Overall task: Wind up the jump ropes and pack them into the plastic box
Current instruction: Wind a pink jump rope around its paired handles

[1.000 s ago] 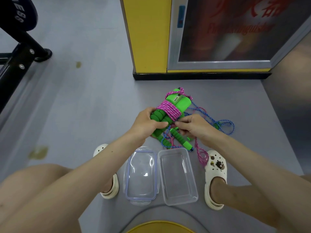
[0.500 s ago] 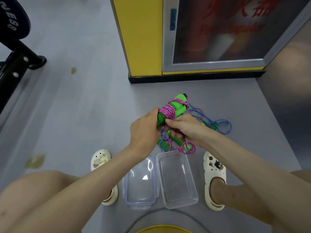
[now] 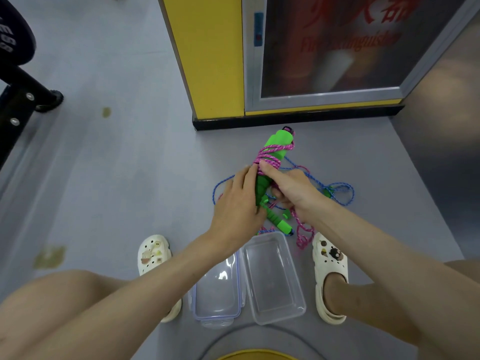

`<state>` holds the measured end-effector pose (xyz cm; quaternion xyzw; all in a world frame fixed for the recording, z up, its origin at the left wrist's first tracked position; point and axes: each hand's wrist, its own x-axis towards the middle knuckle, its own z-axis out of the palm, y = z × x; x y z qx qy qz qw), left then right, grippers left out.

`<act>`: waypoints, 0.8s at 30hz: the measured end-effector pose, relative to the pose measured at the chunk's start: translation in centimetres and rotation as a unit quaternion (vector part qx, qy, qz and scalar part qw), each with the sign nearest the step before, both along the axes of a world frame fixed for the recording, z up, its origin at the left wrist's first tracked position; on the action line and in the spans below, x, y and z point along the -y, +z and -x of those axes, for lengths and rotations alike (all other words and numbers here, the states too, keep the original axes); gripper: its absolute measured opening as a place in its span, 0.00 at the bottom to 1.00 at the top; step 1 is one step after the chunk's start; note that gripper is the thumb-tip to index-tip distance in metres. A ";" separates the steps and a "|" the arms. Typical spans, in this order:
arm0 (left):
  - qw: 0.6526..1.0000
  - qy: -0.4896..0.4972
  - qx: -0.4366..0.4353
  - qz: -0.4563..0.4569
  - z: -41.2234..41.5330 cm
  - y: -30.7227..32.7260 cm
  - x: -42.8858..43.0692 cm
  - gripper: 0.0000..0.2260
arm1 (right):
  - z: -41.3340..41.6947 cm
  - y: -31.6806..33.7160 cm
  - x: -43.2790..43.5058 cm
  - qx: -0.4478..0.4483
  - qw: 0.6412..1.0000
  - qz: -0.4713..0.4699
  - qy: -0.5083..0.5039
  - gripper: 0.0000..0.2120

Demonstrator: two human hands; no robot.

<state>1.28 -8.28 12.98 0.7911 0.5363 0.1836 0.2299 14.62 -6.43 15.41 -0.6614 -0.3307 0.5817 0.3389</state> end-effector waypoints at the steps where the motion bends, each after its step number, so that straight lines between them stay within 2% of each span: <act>1: 0.999 0.001 0.035 0.040 0.0 0.3 -0.2 0.35 | -0.1 -0.1 -0.1 0.002 1.000 0.004 -0.006 0.22; 4: 0.975 0.044 0.164 0.146 0.1 1.3 -1.3 0.24 | -0.4 -0.5 -0.2 -0.001 1.000 0.018 0.014 0.21; 7: 0.932 0.134 0.249 0.226 0.8 2.1 -2.4 0.13 | -0.9 -0.8 -0.2 -0.034 0.998 0.020 0.050 0.20; 10: 0.862 0.182 0.319 0.350 1.5 2.3 -3.1 0.14 | -1.1 -1.0 -0.1 -0.104 0.991 0.009 0.080 0.19; 13: 0.777 0.145 0.397 0.466 1.8 2.6 -2.7 0.17 | -1.1 -0.8 0.1 -0.171 0.980 -0.004 0.099 0.20; 16: 0.733 0.099 0.442 0.507 2.1 2.7 -2.6 0.16 | -1.2 -0.2 0.2 -0.181 0.974 -0.018 0.136 0.20; 19: 0.733 0.100 0.440 0.508 2.4 2.5 -3.0 0.16 | -1.3 -0.1 0.3 -0.153 0.976 -0.017 0.155 0.20; 22: 0.778 0.134 0.402 0.463 2.1 2.3 -3.2 0.17 | -1.2 -0.8 0.4 -0.079 0.986 -0.003 0.144 0.22; 24: 0.804 0.162 0.383 0.424 1.6 2.1 -3.1 0.17 | -1.1 -1.2 0.5 -0.063 0.989 0.011 0.131 0.22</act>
